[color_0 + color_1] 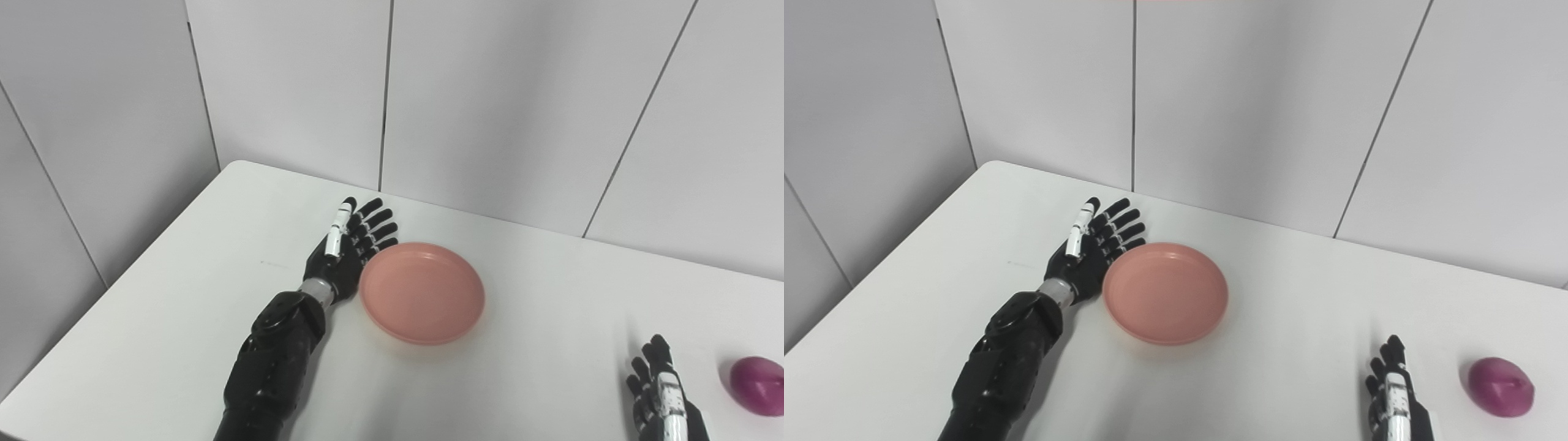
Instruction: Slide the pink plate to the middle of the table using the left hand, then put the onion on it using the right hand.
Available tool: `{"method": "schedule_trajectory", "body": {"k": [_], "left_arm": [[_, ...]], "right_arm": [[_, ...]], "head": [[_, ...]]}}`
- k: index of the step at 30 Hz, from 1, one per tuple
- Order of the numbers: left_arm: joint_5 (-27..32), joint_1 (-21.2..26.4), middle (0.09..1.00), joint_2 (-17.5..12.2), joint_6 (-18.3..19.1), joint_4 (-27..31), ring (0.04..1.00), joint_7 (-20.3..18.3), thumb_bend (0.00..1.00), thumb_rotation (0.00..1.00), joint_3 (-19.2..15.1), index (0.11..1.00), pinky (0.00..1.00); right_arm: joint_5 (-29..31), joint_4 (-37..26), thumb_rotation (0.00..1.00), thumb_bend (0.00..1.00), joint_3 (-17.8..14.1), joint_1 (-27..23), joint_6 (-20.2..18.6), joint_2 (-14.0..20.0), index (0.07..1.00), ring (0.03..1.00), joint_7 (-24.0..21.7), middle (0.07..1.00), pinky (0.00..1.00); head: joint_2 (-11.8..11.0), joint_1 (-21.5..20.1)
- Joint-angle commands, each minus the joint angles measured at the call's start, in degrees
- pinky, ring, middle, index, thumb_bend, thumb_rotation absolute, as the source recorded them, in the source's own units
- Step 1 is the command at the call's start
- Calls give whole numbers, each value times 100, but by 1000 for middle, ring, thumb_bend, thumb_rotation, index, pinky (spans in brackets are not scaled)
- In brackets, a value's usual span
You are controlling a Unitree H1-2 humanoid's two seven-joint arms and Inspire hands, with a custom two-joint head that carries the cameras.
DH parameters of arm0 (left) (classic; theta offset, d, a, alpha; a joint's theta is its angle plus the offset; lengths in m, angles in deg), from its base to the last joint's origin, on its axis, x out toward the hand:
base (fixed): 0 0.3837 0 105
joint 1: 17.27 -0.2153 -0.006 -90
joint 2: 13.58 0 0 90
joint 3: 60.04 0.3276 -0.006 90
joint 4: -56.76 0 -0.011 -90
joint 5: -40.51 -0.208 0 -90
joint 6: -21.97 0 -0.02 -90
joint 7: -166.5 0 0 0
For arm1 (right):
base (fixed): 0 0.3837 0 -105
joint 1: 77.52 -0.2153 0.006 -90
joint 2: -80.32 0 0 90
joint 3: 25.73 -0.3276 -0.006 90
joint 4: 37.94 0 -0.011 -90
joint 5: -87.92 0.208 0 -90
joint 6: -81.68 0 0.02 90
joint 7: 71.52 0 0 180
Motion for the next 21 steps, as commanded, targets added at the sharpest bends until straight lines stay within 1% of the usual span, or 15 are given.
{"method": "schedule_trajectory", "body": {"k": [1,4,7,11,14,19,21], "left_arm": [[-78,-81,862,71,295,103,845,51,395,1000,73,848,828],[-59,-107,867,152,388,193,849,25,398,1000,162,850,832],[-95,-150,867,236,451,316,852,2,395,1000,273,847,832],[-95,-183,867,318,536,471,852,1,394,1000,425,852,834],[-154,-188,858,403,563,552,843,37,405,1000,508,846,824],[-276,-209,852,544,561,638,838,68,407,1000,621,836,810],[-318,-228,857,607,565,697,844,84,412,1000,675,842,824]], "right_arm": [[-56,-185,1000,185,35,-101,61,-57,1000,1000,28,1000,1000],[-81,-150,1000,200,38,-115,62,-104,1000,1000,52,1000,1000],[-114,-153,1000,190,62,-113,95,-108,1000,1000,32,1000,1000],[-104,-207,1000,199,66,-98,11,-172,1000,1000,50,1000,1000],[-140,-187,1000,207,89,-111,33,-197,1000,1000,48,1000,1000],[-215,-194,1000,216,116,-142,-39,-263,1000,1000,94,1000,1000],[-223,-183,1000,217,120,-159,-42,-299,1000,1000,117,1000,1000]], "head": [[27,-81],[26,-121],[50,-158],[113,-322],[162,-424],[247,-584],[288,-663]]}}
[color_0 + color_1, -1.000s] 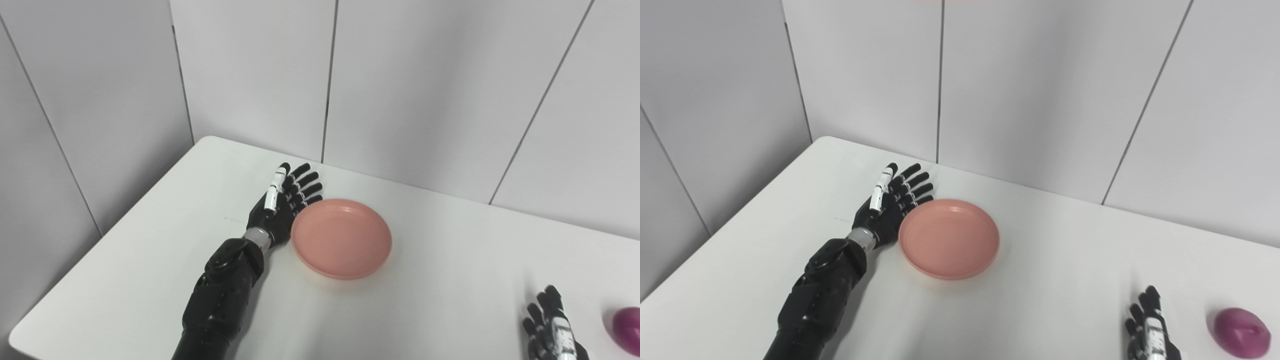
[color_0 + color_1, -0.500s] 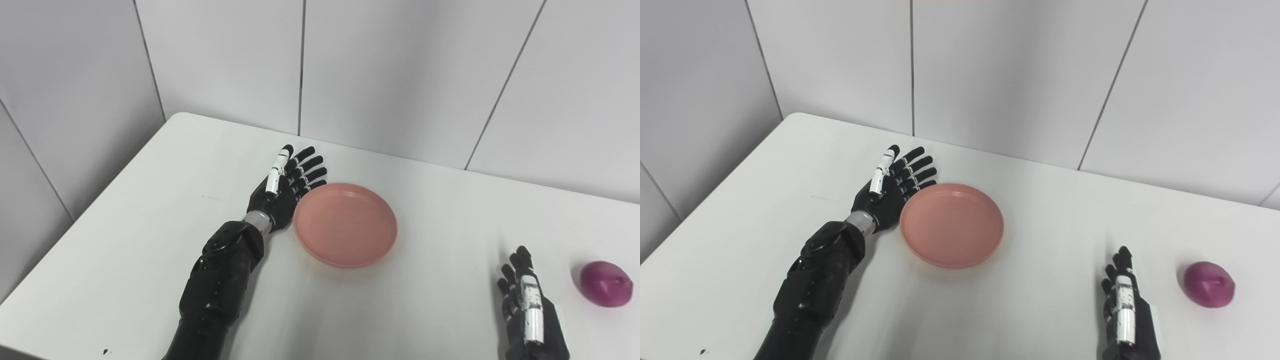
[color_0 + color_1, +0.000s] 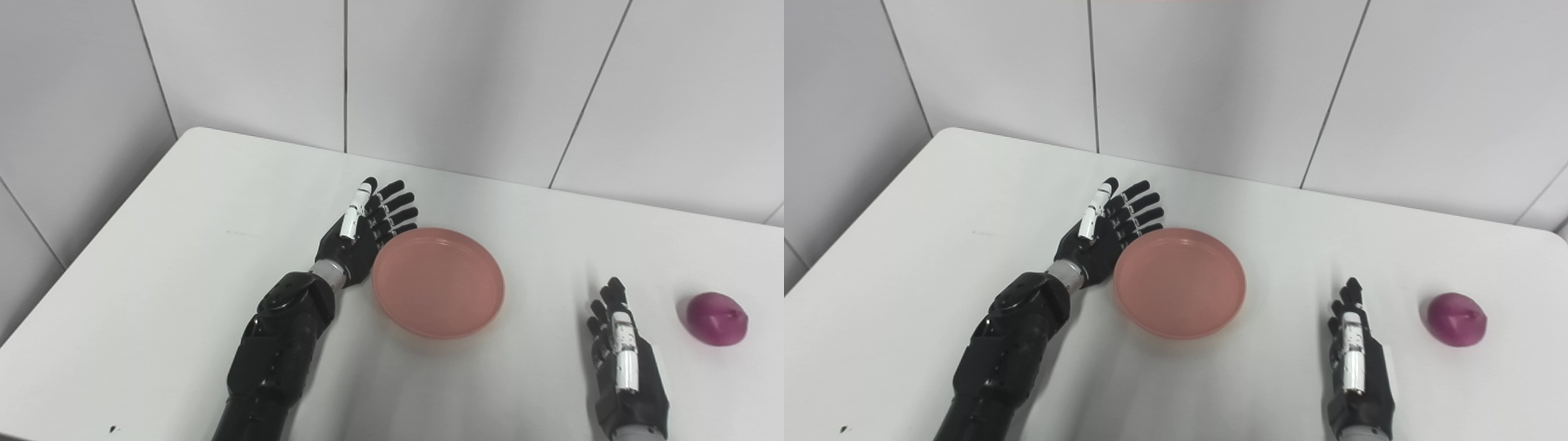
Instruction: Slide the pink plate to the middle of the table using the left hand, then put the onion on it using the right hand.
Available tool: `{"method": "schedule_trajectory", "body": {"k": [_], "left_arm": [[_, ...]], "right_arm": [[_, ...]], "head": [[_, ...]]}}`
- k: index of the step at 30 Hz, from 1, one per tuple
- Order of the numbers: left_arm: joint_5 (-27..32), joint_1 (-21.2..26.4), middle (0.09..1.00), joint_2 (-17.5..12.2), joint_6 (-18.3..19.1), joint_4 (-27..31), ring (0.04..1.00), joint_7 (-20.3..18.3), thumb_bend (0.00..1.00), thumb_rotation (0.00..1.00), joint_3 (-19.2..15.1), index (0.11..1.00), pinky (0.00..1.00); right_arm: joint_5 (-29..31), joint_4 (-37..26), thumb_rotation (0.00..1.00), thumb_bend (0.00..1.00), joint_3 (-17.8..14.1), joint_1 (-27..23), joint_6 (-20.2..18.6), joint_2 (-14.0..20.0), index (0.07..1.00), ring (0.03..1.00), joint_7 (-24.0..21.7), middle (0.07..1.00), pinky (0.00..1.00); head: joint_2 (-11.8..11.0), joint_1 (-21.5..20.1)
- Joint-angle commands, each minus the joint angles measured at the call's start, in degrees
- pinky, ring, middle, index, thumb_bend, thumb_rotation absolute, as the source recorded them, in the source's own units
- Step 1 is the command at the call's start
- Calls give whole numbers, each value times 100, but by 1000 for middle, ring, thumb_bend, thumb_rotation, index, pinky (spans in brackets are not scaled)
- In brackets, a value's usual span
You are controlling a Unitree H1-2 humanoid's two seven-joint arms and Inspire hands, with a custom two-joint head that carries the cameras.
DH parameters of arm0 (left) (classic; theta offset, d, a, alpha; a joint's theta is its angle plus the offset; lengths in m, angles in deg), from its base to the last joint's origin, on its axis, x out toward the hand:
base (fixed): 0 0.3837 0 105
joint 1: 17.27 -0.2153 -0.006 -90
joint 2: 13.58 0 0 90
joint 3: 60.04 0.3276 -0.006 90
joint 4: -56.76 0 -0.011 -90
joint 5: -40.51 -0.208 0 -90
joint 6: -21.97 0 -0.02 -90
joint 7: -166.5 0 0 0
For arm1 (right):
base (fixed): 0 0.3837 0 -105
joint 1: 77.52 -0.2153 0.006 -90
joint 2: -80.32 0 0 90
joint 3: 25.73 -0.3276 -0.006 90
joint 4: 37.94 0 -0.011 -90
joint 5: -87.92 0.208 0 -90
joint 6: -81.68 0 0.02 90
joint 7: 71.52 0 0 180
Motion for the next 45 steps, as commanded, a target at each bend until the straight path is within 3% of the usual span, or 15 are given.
{"method": "schedule_trajectory", "body": {"k": [1,20,45], "left_arm": [[-82,-12,864,130,142,135,851,42,413,1000,88,848,833],[-155,-133,861,560,307,525,849,239,417,1000,384,851,816],[-265,-301,874,464,63,507,866,68,428,1000,426,859,841]], "right_arm": [[-15,-190,1000,217,43,-147,-38,-86,1000,1000,28,1000,1000],[-219,-275,1000,233,160,-196,-173,-280,1000,1000,149,1000,1000],[-340,-283,1000,253,63,-311,-113,-346,1000,999,206,1000,1000]], "head": [[19,-37],[299,-588],[319,-1019]]}}
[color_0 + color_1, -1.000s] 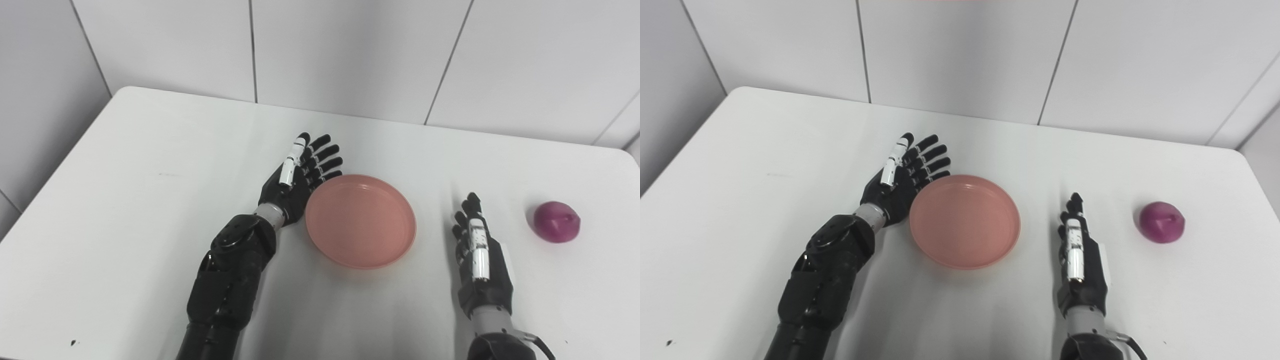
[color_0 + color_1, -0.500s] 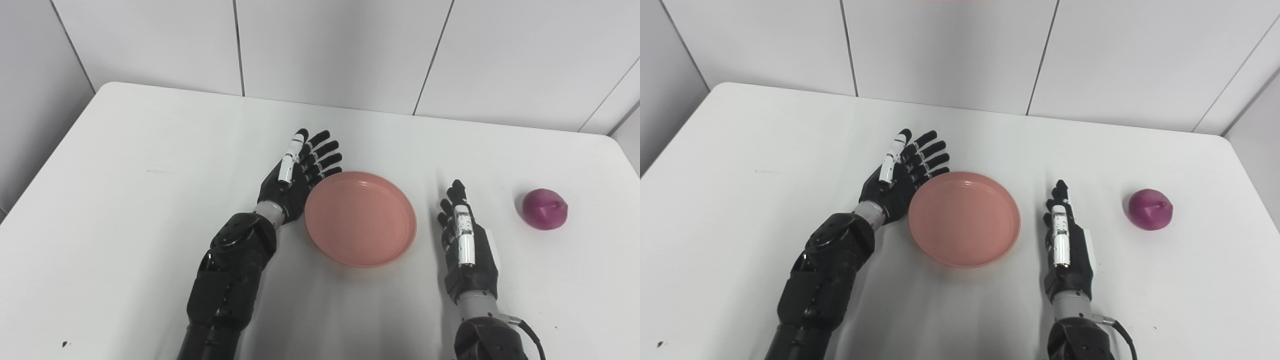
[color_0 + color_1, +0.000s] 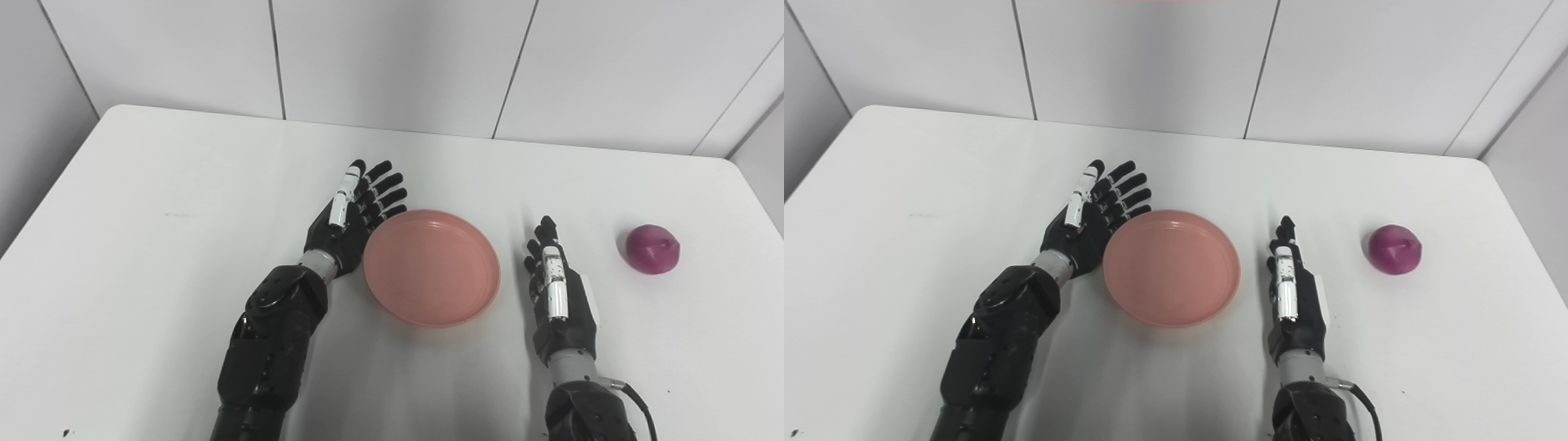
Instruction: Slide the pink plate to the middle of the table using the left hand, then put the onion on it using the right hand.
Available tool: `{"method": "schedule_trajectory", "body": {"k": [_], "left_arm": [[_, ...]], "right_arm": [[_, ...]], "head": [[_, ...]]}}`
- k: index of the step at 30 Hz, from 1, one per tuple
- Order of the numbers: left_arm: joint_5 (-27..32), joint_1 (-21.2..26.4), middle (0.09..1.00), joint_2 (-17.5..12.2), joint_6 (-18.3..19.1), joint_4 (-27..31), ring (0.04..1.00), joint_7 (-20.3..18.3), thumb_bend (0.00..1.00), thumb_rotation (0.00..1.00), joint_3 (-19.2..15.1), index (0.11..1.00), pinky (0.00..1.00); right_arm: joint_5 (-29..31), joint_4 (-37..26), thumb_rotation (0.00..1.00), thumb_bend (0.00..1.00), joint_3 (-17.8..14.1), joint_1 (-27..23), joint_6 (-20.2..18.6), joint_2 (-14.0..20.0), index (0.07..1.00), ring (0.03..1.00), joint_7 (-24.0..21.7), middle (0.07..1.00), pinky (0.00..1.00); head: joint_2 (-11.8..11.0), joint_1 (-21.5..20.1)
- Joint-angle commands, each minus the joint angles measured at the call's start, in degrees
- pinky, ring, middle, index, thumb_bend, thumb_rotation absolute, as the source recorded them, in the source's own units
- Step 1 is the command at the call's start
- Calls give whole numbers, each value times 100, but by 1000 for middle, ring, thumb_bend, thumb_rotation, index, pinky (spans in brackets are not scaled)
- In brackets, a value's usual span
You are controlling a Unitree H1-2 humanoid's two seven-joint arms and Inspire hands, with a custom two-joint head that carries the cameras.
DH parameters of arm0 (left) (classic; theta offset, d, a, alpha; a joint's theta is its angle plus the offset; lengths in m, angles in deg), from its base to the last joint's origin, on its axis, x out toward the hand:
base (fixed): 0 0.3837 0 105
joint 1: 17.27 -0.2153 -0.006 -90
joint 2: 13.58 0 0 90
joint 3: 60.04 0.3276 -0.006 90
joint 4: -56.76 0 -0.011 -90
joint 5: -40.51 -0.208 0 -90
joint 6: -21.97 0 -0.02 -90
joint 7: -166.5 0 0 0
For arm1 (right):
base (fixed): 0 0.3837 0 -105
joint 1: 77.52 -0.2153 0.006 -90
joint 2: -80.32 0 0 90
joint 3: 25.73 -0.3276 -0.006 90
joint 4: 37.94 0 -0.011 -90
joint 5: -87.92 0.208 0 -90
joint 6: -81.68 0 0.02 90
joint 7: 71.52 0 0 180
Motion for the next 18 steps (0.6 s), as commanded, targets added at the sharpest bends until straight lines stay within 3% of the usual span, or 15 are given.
{"method": "schedule_trajectory", "body": {"k": [1,13,18], "left_arm": [[-78,-8,874,-23,-114,80,866,-68,428,1000,10,859,839],[-98,-53,870,-46,-104,55,860,-196,424,1000,-99,859,836],[-69,-47,872,-83,-146,-7,862,-289,424,1000,-144,862,831]], "right_arm": [[2,-273,1000,252,-48,-205,85,10,1000,1000,39,1000,1000],[-358,-705,1000,280,-203,-655,-123,390,990,983,82,990,1000],[-922,-961,1000,310,-127,-966,-301,916,960,944,-39,958,993]], "head": [[14,-35],[-14,-354],[-62,-625]]}}
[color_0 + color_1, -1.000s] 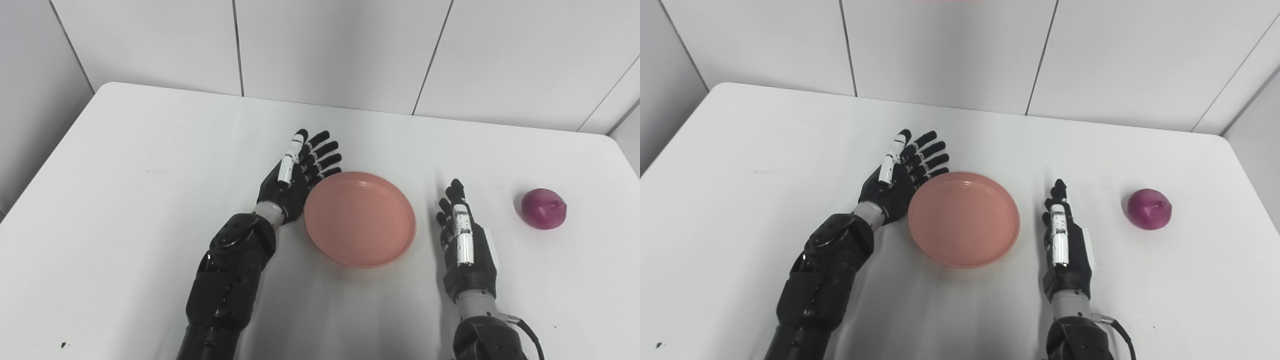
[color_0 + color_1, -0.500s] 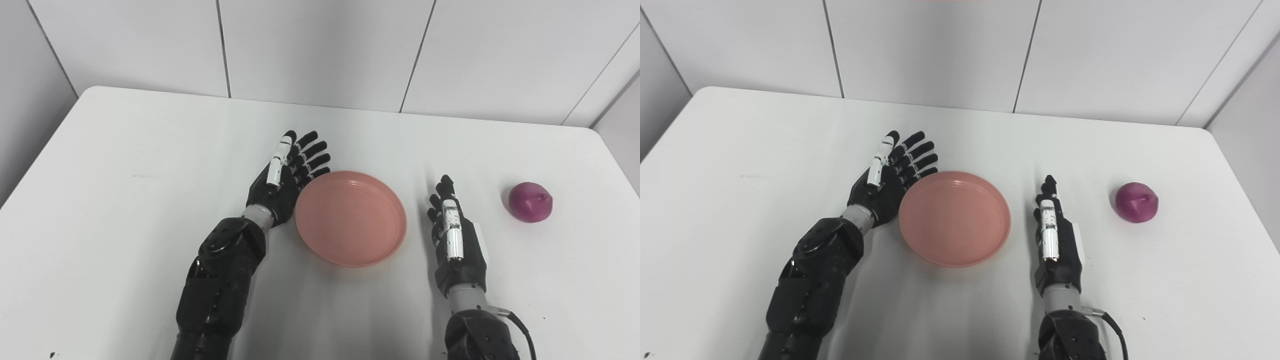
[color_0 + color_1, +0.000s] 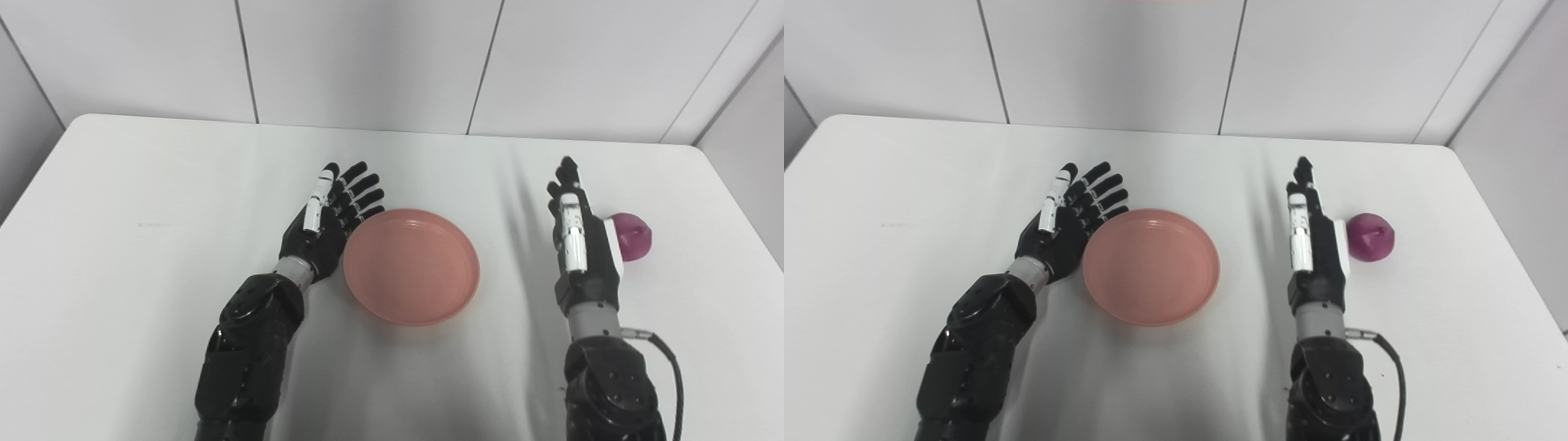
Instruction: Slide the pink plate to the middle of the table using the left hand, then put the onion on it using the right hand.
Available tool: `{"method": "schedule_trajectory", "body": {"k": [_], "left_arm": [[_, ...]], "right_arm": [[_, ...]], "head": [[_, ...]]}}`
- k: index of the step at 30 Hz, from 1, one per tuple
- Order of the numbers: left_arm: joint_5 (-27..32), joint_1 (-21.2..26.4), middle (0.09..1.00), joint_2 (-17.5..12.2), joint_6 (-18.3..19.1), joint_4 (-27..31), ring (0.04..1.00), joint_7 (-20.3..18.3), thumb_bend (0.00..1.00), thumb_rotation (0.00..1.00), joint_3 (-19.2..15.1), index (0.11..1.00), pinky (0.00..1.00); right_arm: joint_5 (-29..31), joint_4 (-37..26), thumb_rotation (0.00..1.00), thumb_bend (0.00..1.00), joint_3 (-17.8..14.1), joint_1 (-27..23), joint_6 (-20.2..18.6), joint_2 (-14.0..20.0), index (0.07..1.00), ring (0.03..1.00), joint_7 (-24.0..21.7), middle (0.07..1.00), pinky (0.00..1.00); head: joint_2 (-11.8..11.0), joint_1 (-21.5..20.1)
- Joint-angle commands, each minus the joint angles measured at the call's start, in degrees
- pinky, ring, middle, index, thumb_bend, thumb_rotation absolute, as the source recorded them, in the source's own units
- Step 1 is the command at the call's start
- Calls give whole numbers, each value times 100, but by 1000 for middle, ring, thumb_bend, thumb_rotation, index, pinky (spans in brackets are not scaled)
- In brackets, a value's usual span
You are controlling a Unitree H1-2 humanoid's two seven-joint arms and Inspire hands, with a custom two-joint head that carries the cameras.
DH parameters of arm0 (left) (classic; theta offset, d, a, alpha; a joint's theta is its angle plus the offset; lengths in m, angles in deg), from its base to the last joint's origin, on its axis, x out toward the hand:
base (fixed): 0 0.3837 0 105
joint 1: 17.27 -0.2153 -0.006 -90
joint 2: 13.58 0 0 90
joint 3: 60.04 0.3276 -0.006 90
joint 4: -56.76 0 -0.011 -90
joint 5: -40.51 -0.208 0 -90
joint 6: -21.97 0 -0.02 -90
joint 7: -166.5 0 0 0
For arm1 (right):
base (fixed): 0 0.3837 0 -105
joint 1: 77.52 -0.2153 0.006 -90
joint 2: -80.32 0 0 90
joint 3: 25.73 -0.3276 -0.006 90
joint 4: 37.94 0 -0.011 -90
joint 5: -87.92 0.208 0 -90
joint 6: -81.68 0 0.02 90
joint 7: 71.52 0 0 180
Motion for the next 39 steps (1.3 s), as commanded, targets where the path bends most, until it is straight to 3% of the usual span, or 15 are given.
{"method": "schedule_trajectory", "body": {"k": [1,8,13,20,23,25,28,30,34,39], "left_arm": [[-26,-3,873,-70,-131,-9,861,-44,423,1000,-44,864,826],[-15,-28,877,-122,-134,-8,863,-168,422,1000,-116,867,827],[33,-10,879,-191,-165,-90,865,-299,435,1000,-194,869,835],[40,-12,874,-212,-198,-178,861,-371,444,1000,-289,866,836],[35,-34,877,-251,-301,-247,863,-473,440,1000,-281,870,840],[43,-51,878,-260,-344,-277,865,-512,438,1000,-285,872,839],[28,-77,876,-269,-368,-277,863,-533,436,1000,-276,870,836],[20,-103,875,-269,-361,-257,862,-526,437,1000,-267,870,836],[33,-132,878,-256,-373,-297,866,-523,436,1000,-278,869,844],[49,-167,883,-290,-487,-367,870,-641,429,1000,-268,875,848]], "right_arm": [[-234,-297,1000,320,-27,-300,-84,185,957,942,-37,957,989],[-236,-204,1000,365,-378,-657,44,659,951,936,-78,945,962],[-475,-92,1000,400,-465,-821,144,859,940,922,-19,934,932],[-1568,-123,990,385,-362,-886,-77,1246,934,911,26,930,861],[-2264,-133,941,431,-330,-836,-190,1355,928,903,-95,920,841],[-2678,-114,843,487,-361,-768,-195,1411,932,888,-213,913,807],[-3208,-61,632,655,-450,-694,-196,1416,916,846,-405,892,743],[-3495,-8,570,720,-536,-654,-196,1376,919,844,-554,891,735],[-3865,76,490,830,-583,-551,-191,1378,925,845,-730,898,725],[-4016,283,419,921,-526,-454,-85,1500,923,864,-580,916,741]], "head": [[-15,-157],[-81,-630],[-120,-850],[-214,-999],[-296,-1059],[-340,-1114],[-386,-1167],[-431,-1187],[-565,-1226],[-665,-1348]]}}
